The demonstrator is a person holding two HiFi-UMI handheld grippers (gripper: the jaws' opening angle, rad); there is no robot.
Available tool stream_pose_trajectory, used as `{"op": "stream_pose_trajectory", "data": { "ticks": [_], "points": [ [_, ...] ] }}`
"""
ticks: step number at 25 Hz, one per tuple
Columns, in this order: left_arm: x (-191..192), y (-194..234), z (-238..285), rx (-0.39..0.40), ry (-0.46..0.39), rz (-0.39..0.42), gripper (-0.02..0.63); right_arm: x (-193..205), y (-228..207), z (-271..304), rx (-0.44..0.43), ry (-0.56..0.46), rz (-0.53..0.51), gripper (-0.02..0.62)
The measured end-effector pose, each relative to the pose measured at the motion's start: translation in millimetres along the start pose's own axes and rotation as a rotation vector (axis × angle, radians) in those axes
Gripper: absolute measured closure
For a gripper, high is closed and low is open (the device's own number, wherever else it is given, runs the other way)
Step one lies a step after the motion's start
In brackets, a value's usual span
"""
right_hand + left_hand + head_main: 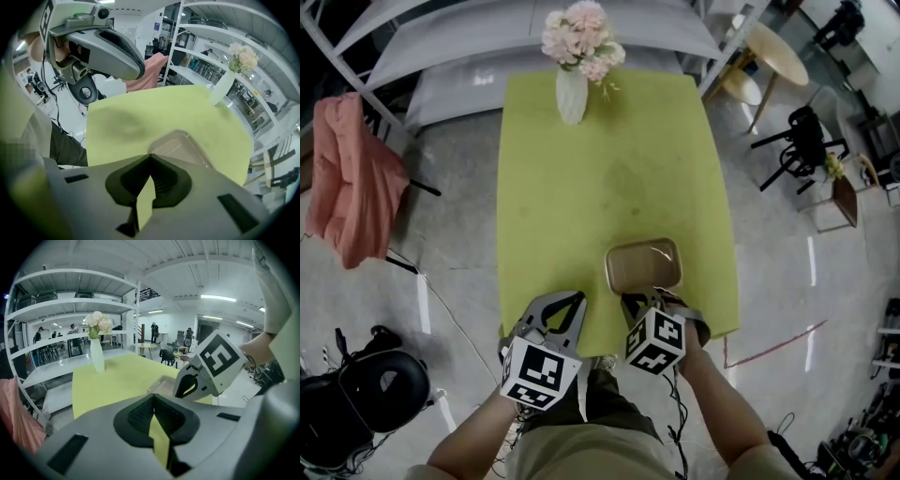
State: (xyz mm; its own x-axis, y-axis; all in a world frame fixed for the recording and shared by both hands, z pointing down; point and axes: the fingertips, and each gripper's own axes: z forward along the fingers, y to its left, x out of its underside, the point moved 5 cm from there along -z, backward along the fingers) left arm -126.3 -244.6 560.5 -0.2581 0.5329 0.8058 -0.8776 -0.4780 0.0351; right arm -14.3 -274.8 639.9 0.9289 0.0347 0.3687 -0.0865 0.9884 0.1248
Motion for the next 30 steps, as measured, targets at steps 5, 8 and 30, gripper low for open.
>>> {"op": "stream_pose_trajectory", "data": {
  "ticks": [5, 8, 30],
  "points": [
    [-3, -2, -6, -0.003, -0.016, 0.002, 0.600, -1, 1, -7, 0.004, -0.026, 0.011, 0.589],
    [-2, -5, -8, -0.003, -0.013, 0.005, 0.600, 1, 4, -4, 0.021, -0.005, -0.018, 0.576],
    [8, -3, -13, -0.008, -0.001, 0.003, 0.600, 1, 12, 9, 0.058, 0.067, -0.096, 0.575]
  ]
}}
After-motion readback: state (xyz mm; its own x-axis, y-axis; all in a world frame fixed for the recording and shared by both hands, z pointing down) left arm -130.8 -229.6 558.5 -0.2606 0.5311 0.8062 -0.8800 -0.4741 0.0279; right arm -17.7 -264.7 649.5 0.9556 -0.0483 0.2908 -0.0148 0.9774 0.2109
